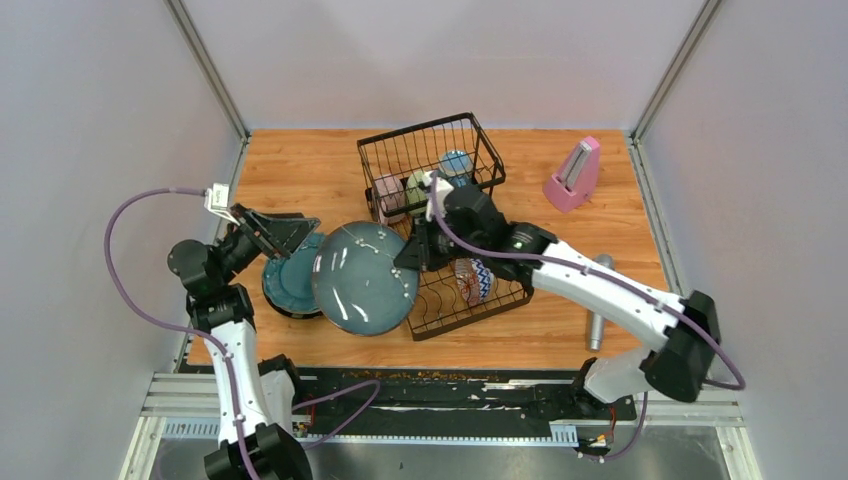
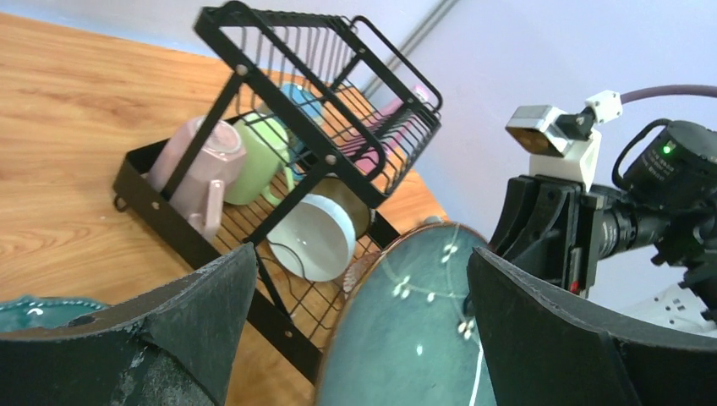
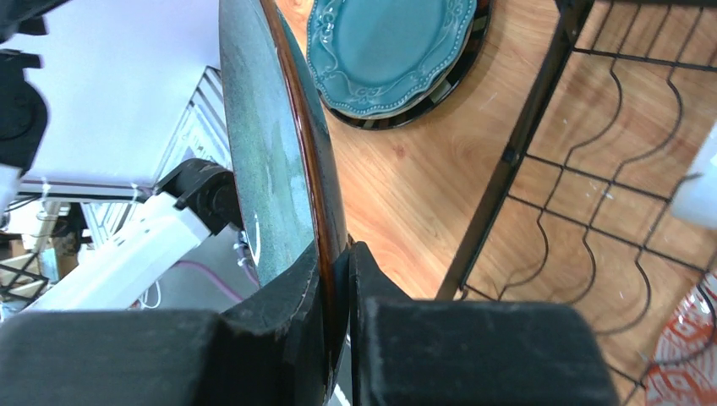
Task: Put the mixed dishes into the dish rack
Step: Insert the plate into the dish rack.
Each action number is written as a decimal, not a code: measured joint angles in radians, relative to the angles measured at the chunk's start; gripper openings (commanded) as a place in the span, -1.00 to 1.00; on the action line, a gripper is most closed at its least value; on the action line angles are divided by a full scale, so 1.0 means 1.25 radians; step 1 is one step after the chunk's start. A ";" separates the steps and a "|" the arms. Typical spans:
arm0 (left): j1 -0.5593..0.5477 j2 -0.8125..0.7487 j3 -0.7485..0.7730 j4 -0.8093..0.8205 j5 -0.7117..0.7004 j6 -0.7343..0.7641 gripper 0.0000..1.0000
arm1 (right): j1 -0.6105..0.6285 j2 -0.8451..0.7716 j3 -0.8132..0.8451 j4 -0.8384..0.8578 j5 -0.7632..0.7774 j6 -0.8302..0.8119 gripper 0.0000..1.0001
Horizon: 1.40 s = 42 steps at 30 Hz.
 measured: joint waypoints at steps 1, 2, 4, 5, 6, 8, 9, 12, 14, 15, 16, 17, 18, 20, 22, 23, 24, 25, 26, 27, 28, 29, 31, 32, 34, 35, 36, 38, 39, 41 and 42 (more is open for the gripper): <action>-0.009 -0.002 0.003 -0.001 0.005 0.001 1.00 | -0.008 -0.031 -0.020 -0.002 -0.006 0.001 -1.00; -0.017 -0.002 0.005 -0.001 0.008 0.003 1.00 | -0.020 -0.065 -0.042 -0.002 -0.015 0.002 -1.00; -0.050 -0.003 0.011 -0.006 0.014 0.011 1.00 | -0.052 -0.138 -0.085 -0.003 -0.034 0.005 -1.00; -0.075 -0.003 0.014 -0.013 0.015 0.020 1.00 | -0.072 -0.172 -0.103 -0.004 -0.044 0.005 -1.00; -0.103 -0.002 0.020 -0.024 0.020 0.030 1.00 | -0.097 -0.207 -0.121 -0.004 -0.056 0.005 -1.00; -0.164 -0.001 0.037 -0.056 0.024 0.056 1.00 | -0.140 -0.259 -0.146 -0.002 -0.084 0.006 -1.00; -0.190 -0.001 0.046 -0.074 0.024 0.071 1.00 | -0.167 -0.283 -0.160 -0.001 -0.102 0.006 -1.00; -0.243 -0.004 0.067 -0.129 0.026 0.117 0.83 | -0.244 -0.339 -0.199 -0.002 -0.165 0.013 -1.00; -0.264 -0.004 0.072 -0.169 0.027 0.150 0.68 | -0.287 -0.360 -0.220 -0.003 -0.207 0.018 -1.00; -0.274 -0.003 0.072 -0.181 0.026 0.158 0.65 | -0.304 -0.364 -0.228 -0.005 -0.226 0.023 -1.00; -0.288 0.000 0.072 -0.193 0.025 0.166 0.62 | -0.314 -0.367 -0.233 -0.005 -0.239 0.026 -1.00; -0.307 0.005 0.072 -0.202 0.022 0.171 0.62 | -0.323 -0.367 -0.237 -0.005 -0.254 0.031 -1.00; -0.327 0.011 0.072 -0.208 0.018 0.175 0.62 | -0.328 -0.367 -0.241 -0.003 -0.266 0.034 -1.00; -0.370 0.021 0.072 -0.218 0.004 0.181 0.59 | -0.334 -0.367 -0.248 0.003 -0.287 0.045 -1.00; -0.419 0.031 0.071 -0.222 -0.014 0.181 0.49 | -0.334 -0.366 -0.254 0.013 -0.305 0.056 -1.00; -0.444 0.038 0.071 -0.222 -0.024 0.179 0.44 | -0.334 -0.366 -0.256 0.020 -0.312 0.061 -1.00; -0.461 0.044 0.070 -0.220 -0.033 0.174 0.33 | -0.334 -0.366 -0.259 0.026 -0.319 0.067 -1.00; -0.475 0.050 0.068 -0.215 -0.040 0.167 0.28 | -0.334 -0.365 -0.260 0.031 -0.325 0.070 -1.00; -0.491 0.056 0.063 -0.208 -0.048 0.160 0.18 | -0.334 -0.365 -0.261 0.036 -0.330 0.073 -1.00; -0.504 0.061 0.055 -0.201 -0.058 0.153 0.13 | -0.334 -0.365 -0.261 0.041 -0.334 0.076 -1.00; -0.514 0.064 0.045 -0.196 -0.066 0.145 0.02 | -0.334 -0.365 -0.264 0.051 -0.340 0.080 -1.00; -0.521 0.065 0.038 -0.190 -0.071 0.136 -0.11 | -0.334 -0.365 -0.266 0.056 -0.341 0.080 -1.00; -0.531 0.062 0.025 -0.178 -0.083 0.119 -0.38 | -0.334 -0.365 -0.277 0.058 -0.340 0.081 -1.00; -0.534 0.060 0.022 -0.172 -0.087 0.115 -0.46 | -0.334 -0.363 -0.284 0.060 -0.340 0.083 -1.00; -0.541 0.056 0.018 -0.167 -0.096 0.103 -0.65 | -0.336 -0.360 -0.297 0.070 -0.345 0.087 -1.00; -0.542 0.056 0.017 -0.169 -0.104 0.092 -0.75 | -0.337 -0.359 -0.301 0.081 -0.347 0.084 -1.00; -0.542 0.057 0.016 -0.174 -0.114 0.084 -0.80 | -0.337 -0.358 -0.301 0.090 -0.349 0.079 -0.99; -0.542 0.062 0.014 -0.175 -0.138 0.062 -0.94 | -0.337 -0.355 -0.301 0.114 -0.350 0.062 -0.91; -0.542 0.064 0.014 -0.175 -0.146 0.052 -1.00 | -0.337 -0.354 -0.301 0.119 -0.351 0.058 -0.87; -0.543 0.070 0.013 -0.174 -0.163 0.039 -1.00 | -0.335 -0.349 -0.302 0.131 -0.351 0.046 -0.77; -0.543 0.073 0.011 -0.172 -0.167 0.038 -1.00 | -0.334 -0.348 -0.302 0.135 -0.351 0.044 -0.72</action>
